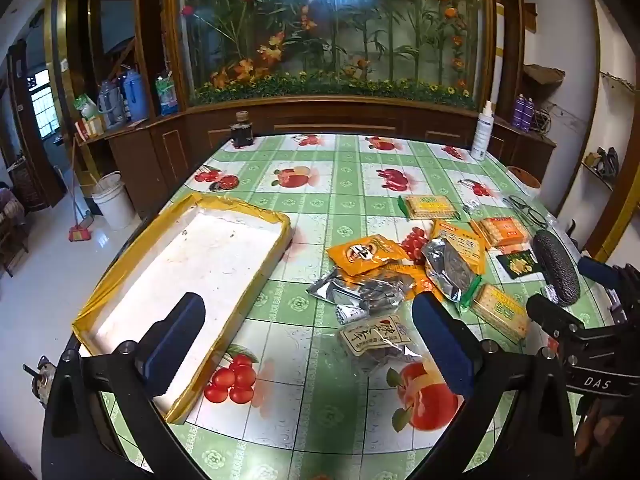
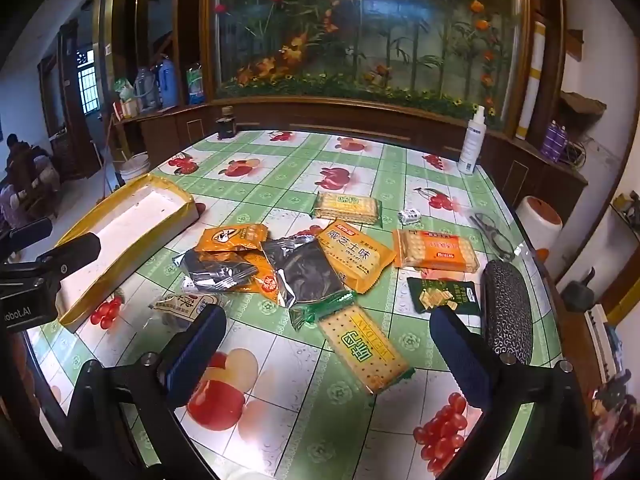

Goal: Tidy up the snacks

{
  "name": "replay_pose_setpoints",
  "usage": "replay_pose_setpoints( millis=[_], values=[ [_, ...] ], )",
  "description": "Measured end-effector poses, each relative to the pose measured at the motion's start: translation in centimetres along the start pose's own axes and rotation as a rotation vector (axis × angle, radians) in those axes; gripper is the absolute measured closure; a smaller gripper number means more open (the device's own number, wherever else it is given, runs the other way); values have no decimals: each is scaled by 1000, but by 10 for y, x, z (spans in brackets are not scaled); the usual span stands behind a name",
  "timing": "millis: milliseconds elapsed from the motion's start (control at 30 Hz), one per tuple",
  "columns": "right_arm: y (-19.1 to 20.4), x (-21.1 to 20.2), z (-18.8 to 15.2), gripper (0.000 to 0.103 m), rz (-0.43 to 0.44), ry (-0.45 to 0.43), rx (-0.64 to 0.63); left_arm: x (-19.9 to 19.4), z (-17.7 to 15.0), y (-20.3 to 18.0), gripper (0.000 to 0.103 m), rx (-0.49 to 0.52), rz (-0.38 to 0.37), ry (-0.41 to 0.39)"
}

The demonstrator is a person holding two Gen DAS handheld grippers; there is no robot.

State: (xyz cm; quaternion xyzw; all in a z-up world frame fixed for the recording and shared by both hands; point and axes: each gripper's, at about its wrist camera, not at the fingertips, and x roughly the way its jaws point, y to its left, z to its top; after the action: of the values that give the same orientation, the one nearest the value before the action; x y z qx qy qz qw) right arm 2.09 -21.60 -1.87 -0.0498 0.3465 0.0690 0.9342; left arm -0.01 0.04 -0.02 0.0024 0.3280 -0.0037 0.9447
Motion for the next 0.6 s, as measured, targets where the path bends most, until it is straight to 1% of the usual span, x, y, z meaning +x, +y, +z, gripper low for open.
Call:
replay_pose_setpoints(
  millis=[67, 133, 200, 233, 267, 333, 500, 600],
  values=[
    [-1, 1, 1, 0, -10, -8, 0, -3, -2, 1, 0, -8, -5, -5],
    [-1, 3, 1, 0, -26, -12, 2, -6, -2, 2, 0, 2, 13, -7],
    [1, -8, 2, 0, -18, -34, -24, -10, -5, 1, 0, 14, 31, -18],
    [3, -10, 3, 0, -30, -37, -32, -5, 1, -5, 0, 42, 40, 14],
    [2, -12, 3, 0, -40, -45, -33, -3, 2, -6, 0, 45, 41, 17],
    [5, -15, 2, 0, -80, -58, -40, -3, 1, -5, 0, 39, 45, 6],
    [10, -14, 3, 0, -235, -67, -75, 1, -1, -5, 0, 48, 55, 9],
    [13, -14, 4, 0, -287, -75, -94, 3, -4, -7, 0, 54, 66, 14]
  ],
)
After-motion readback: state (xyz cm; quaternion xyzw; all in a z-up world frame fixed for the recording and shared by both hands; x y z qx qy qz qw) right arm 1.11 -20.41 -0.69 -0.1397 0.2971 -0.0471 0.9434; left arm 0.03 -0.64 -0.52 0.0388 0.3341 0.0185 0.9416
